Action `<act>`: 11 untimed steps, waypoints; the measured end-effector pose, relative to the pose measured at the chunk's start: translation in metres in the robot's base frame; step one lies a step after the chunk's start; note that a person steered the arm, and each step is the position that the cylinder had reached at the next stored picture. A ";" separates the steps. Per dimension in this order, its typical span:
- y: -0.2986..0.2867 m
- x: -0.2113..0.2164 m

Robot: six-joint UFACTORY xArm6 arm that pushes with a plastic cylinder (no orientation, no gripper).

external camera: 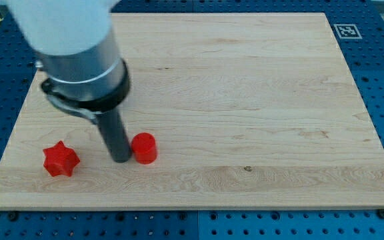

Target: Keep red circle horizontally right to red star

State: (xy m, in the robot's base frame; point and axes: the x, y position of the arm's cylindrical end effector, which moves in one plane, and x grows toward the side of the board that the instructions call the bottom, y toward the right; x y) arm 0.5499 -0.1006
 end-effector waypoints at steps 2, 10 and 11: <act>0.034 0.009; 0.080 0.006; 0.080 0.006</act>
